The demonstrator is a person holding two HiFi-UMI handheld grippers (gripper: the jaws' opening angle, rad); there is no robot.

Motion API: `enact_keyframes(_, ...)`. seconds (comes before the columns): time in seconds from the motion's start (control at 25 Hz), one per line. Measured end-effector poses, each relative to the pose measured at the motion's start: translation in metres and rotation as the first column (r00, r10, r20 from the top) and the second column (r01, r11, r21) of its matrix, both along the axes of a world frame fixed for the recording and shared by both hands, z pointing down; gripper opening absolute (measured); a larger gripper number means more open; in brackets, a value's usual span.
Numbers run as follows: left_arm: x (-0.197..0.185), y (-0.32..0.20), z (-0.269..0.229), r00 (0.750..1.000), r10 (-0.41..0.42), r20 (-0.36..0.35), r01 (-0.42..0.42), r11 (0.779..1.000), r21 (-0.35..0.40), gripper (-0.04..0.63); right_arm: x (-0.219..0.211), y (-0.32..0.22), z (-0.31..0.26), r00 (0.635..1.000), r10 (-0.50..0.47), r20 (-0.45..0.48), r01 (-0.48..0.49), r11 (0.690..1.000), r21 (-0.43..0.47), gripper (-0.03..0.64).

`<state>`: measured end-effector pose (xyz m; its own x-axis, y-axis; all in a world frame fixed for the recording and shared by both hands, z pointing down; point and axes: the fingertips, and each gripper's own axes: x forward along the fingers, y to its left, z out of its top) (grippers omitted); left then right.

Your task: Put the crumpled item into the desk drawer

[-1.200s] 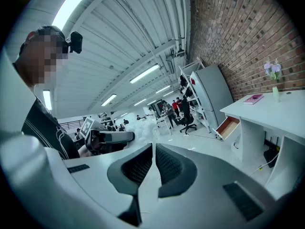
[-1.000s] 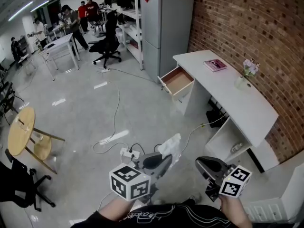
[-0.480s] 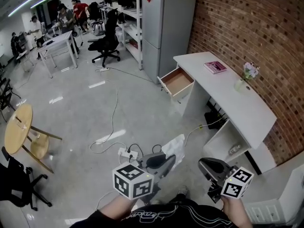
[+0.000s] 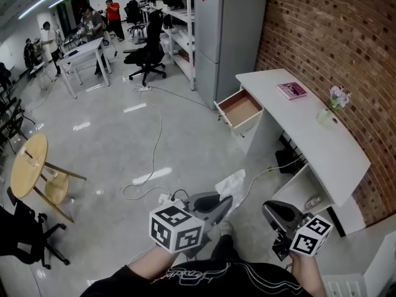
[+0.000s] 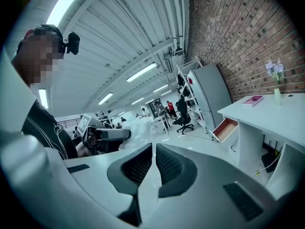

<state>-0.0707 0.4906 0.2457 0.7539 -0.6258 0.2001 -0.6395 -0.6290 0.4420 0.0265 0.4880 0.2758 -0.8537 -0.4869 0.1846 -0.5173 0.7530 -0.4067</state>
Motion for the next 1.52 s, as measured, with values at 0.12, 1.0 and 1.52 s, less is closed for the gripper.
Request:
enact_keyframes(0.12,-0.005,-0.037,-0.006,1.000,-0.016,0.020,0.015,1.000,0.012,0.055,-0.002,-0.045,-0.001,1.000,-0.010,-0.008,0.010,1.000,0.013,0.054)
enact_keyframes(1.0,0.069,-0.426,0.054,0.995,-0.033,0.091,0.044,0.992,-0.118,0.055,0.050,-0.433,0.053,1.000,-0.021,0.013,0.022,0.998,-0.066,0.054)
enact_keyframes(1.52,0.060,-0.520,0.091,0.994,-0.057,0.095,0.072,0.985,-0.160,0.055,0.045,-0.516,0.076,0.998,-0.023,-0.058,0.020,0.999,-0.049,0.055)
